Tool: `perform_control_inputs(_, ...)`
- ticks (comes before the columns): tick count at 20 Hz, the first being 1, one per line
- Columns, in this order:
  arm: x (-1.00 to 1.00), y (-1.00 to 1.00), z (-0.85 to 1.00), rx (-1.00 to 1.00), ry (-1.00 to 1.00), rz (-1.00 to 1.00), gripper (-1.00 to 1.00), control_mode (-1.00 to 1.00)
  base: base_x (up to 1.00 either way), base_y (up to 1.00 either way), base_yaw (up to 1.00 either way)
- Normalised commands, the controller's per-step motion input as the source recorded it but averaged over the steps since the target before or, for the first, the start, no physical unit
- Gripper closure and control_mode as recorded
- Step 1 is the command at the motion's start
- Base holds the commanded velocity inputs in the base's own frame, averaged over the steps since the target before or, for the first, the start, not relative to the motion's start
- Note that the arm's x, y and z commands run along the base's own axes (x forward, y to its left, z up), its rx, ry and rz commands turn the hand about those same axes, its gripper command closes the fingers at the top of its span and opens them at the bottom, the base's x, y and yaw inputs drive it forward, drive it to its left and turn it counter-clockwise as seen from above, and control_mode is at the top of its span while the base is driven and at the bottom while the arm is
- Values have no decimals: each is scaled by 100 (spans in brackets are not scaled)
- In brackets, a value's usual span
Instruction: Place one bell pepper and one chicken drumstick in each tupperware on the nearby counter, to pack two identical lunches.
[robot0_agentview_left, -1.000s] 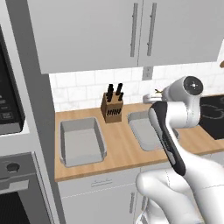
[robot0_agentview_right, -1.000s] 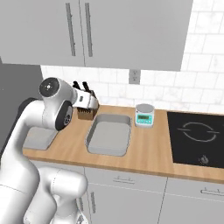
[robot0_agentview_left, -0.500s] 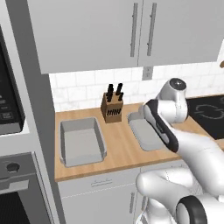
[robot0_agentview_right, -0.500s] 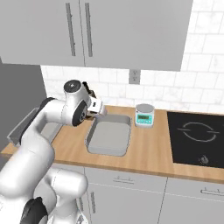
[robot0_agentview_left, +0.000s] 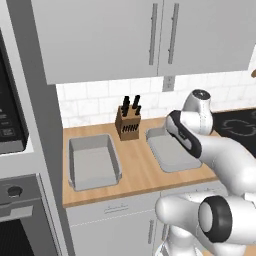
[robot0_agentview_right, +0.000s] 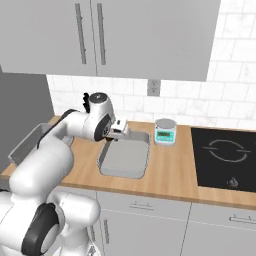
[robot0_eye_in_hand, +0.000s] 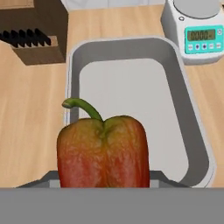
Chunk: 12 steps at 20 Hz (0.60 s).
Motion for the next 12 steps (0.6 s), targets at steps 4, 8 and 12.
perform_control_inputs(4,19,-12,-52,0,0,2,100,-100,0,0,0)
perform_control_inputs(8,39,-7,-48,0,1,3,100,-100,0,0,0)
perform_control_inputs(12,42,-6,-27,0,8,2,100,-100,0,0,0)
